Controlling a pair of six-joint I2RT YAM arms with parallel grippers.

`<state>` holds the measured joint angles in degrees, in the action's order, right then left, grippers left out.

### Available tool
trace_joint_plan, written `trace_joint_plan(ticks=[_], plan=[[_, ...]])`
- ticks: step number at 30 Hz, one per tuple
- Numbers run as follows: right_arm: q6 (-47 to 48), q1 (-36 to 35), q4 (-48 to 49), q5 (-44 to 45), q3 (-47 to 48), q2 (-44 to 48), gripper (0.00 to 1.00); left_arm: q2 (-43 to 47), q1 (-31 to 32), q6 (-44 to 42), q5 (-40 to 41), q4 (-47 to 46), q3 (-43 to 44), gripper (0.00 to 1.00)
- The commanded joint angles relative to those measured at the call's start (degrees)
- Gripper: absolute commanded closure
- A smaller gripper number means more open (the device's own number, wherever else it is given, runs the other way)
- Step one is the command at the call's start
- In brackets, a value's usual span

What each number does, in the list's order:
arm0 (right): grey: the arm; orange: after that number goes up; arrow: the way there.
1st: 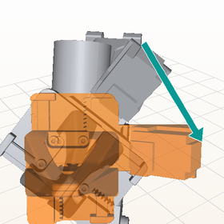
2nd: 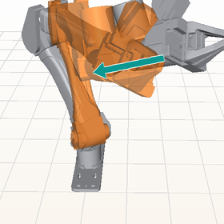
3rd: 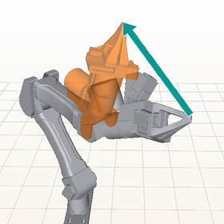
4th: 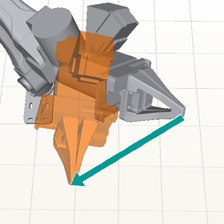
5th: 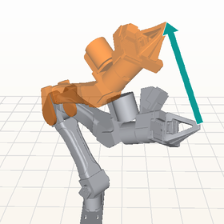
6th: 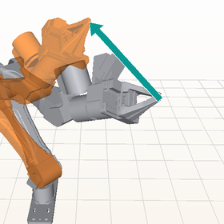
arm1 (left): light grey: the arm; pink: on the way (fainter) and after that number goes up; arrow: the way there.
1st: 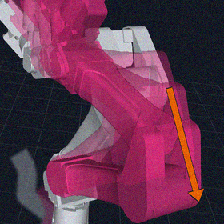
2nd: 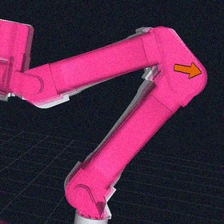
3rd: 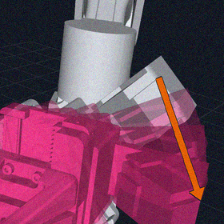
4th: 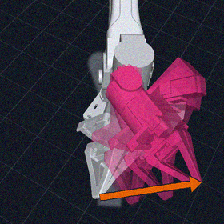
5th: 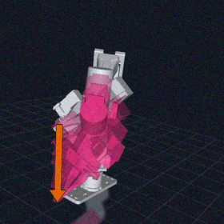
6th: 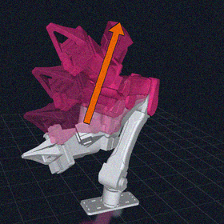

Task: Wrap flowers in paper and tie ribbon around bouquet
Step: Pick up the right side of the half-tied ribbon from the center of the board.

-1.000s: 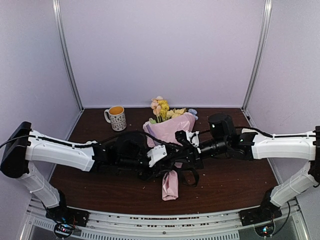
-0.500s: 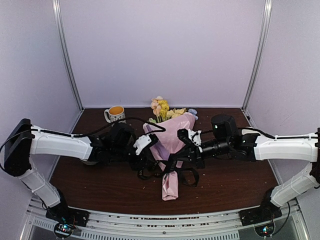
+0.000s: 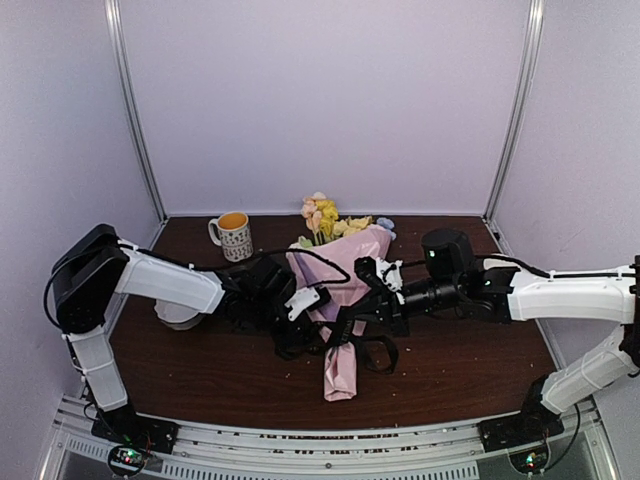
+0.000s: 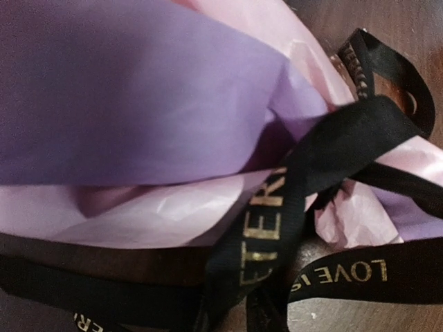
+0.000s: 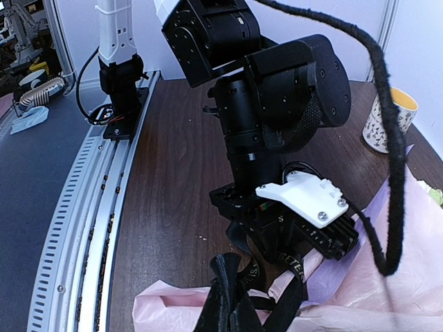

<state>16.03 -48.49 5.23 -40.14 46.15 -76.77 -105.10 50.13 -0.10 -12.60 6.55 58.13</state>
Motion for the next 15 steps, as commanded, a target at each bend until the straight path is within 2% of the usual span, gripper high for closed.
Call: trace_joint_plan(ticks=[1,2,5,10,12,15], plan=[[-1.15,0.23,0.14,1.20,0.16,-0.17,1.00,-1.38,0.03,-1.20,-4.76,-0.84,1.63,0.90],[-1.22,0.27,0.00,1.32,0.28,-0.18,1.00,-1.09,0.05,-1.15,-5.28,-0.83,1.52,1.00],[-1.57,0.39,0.09,1.93,0.02,-0.05,1.00,1.24,0.06,-0.35,-4.85,-0.96,0.11,1.00],[-3.70,1.22,2.63,1.31,-0.89,-0.28,1.00,11.55,0.50,1.71,-5.20,-0.10,-5.70,1.00],[-4.24,1.58,2.73,1.27,-0.38,-0.60,1.00,15.54,2.99,1.77,-4.77,3.99,-6.42,1.00],[-4.79,2.46,2.11,2.64,0.98,-1.93,1.00,19.25,10.02,-0.11,-3.01,11.83,-4.46,1.00]])
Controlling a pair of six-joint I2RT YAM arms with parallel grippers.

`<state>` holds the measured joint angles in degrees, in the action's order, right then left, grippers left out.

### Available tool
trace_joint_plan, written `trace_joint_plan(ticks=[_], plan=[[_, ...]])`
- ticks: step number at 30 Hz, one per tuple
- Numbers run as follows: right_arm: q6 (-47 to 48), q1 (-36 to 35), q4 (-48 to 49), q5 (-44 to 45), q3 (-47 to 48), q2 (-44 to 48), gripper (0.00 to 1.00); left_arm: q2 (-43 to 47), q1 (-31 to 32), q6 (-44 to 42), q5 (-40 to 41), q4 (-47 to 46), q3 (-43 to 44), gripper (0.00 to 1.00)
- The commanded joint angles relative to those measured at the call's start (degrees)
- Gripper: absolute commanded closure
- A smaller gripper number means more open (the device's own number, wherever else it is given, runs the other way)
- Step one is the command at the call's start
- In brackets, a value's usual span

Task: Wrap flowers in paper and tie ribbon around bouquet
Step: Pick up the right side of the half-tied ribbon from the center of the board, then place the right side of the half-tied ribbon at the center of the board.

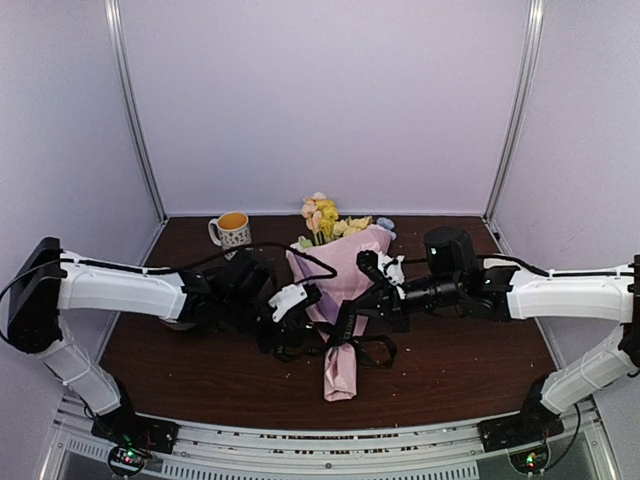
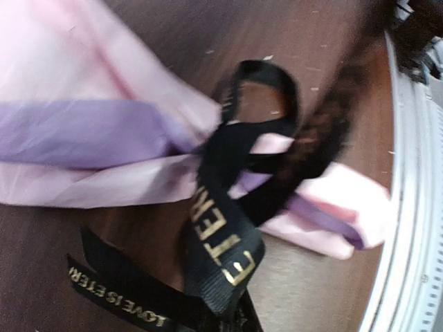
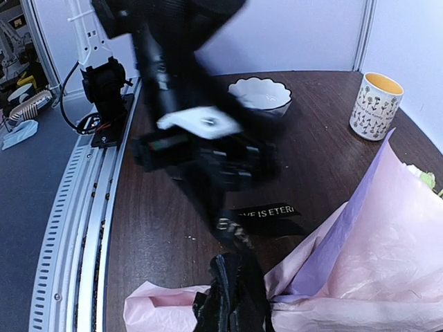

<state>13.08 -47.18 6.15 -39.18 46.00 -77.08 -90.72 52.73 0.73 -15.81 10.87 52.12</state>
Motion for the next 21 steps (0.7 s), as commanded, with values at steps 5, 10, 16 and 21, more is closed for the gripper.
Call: trace_joint_plan(ticks=[5,10,16,21], plan=[[-3.82,3.69,1.03,2.73,5.21,-6.23,1.00,8.36,14.16,-5.46,-5.23,14.34,9.81,1.00],[-3.61,4.19,-1.09,3.13,8.67,-8.84,1.00,2.17,15.79,-12.33,-10.36,16.90,20.37,1.00],[-2.61,4.53,-3.67,3.26,10.01,-9.06,1.00,-3.44,16.71,-19.86,-12.17,21.66,26.93,1.00],[-2.18,5.78,-4.83,1.98,10.83,-9.38,1.00,-9.96,17.31,-25.23,-10.68,21.06,36.23,1.00]])
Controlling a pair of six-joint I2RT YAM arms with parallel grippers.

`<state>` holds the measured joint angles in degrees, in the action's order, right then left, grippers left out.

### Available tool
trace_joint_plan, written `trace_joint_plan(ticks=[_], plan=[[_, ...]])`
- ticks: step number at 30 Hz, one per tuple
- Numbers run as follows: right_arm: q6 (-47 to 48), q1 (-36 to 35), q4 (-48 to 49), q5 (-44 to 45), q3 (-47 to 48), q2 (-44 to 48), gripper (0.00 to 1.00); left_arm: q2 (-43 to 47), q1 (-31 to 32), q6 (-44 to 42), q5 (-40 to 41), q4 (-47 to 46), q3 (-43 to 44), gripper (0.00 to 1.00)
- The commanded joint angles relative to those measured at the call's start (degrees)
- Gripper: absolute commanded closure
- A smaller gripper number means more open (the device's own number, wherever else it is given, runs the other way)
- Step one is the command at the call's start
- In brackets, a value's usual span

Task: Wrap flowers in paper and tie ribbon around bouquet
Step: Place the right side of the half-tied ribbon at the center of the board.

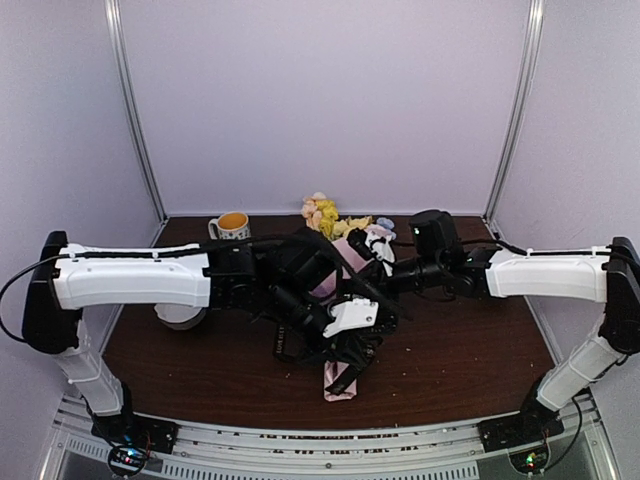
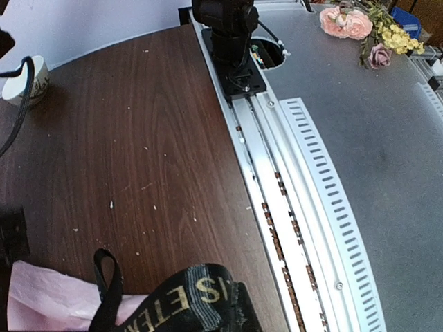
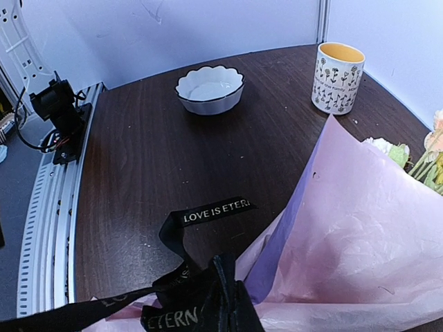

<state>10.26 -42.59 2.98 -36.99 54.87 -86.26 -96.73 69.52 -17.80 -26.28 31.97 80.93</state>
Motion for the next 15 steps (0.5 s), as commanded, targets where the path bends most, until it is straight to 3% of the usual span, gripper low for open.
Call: trace_joint_plan(ticks=[1,8,14,15], plan=[[1.27,1.35,-2.94,-0.42,2.64,-0.25,1.00,-5.36,0.61,-7.34,-0.22,-0.06,9.29,1.00],[2.98,1.46,-5.57,0.87,3.39,0.15,1.00,-14.71,3.93,-12.12,-1.73,-0.21,21.15,1.00],[3.72,1.46,-6.67,0.84,3.64,0.36,1.00,-18.92,4.51,-11.22,-0.02,-2.08,21.54,1.00],[3.80,1.46,-6.76,0.91,3.66,0.38,1.00,-19.46,4.86,-11.44,1.16,-1.97,21.55,0.96]])
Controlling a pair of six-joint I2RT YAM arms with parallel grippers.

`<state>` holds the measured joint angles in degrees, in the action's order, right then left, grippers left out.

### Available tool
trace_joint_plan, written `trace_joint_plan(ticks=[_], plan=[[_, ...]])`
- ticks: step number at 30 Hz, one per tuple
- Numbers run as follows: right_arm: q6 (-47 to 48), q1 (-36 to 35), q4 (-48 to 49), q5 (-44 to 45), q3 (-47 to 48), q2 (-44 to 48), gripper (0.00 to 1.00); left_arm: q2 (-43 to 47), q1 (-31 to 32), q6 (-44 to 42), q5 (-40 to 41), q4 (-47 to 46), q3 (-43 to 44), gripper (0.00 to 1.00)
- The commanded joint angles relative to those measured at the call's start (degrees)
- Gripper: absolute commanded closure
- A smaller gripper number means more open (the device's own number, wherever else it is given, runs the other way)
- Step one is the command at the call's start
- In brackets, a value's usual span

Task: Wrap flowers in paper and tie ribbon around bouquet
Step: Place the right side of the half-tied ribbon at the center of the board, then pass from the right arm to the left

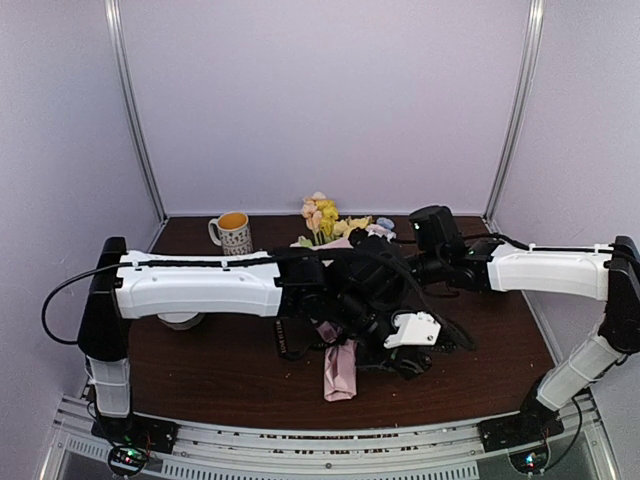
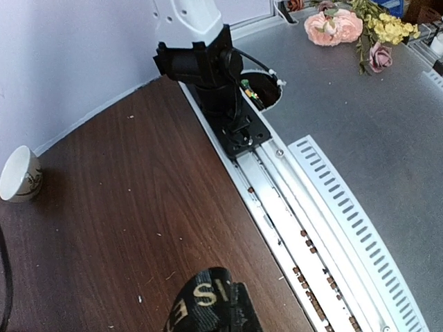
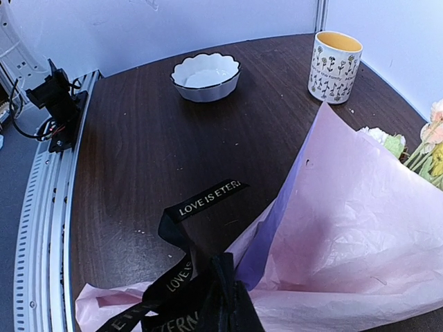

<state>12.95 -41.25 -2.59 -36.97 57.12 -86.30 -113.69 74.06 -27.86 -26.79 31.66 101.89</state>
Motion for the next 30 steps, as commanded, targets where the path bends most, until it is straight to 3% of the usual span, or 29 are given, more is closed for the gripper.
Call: trace_joint_plan(ticks=[1,3,5,10,12,17,21,25,30], plan=[[1.19,0.12,-1.20,0.93,1.41,0.49,1.00,-3.00,0.64,-1.74,2.98,-1.49,0.59,0.88],[1.32,0.11,-1.27,0.96,1.47,0.44,1.00,-3.54,0.86,-1.80,5.28,-0.99,0.67,0.59],[1.45,0.12,-1.35,0.85,1.53,0.32,1.00,-3.20,0.82,-0.92,9.07,-0.90,0.49,0.39],[1.88,0.15,-1.94,0.88,1.59,0.37,1.00,2.64,0.46,-0.24,15.08,-6.12,-5.72,0.21],[2.03,0.12,-1.78,0.80,1.52,0.29,1.00,5.79,0.30,0.33,15.24,-9.34,-9.67,0.04],[1.62,0.12,-1.92,0.85,1.59,0.08,1.00,11.43,-1.08,4.66,16.88,-17.01,-17.45,0.02],[0.78,0.04,-1.30,0.84,1.02,0.58,1.00,20.73,-6.31,16.01,17.91,-32.32,-30.46,0.02],[-0.66,-0.19,-0.18,0.75,0.30,0.85,1.00,29.16,-10.53,21.32,27.24,-44.39,-42.86,0.02],[-3.78,-1.66,1.35,2.40,-1.04,2.71,1.00,29.99,-15.26,26.67,25.68,-47.66,-49.44,0.03]])
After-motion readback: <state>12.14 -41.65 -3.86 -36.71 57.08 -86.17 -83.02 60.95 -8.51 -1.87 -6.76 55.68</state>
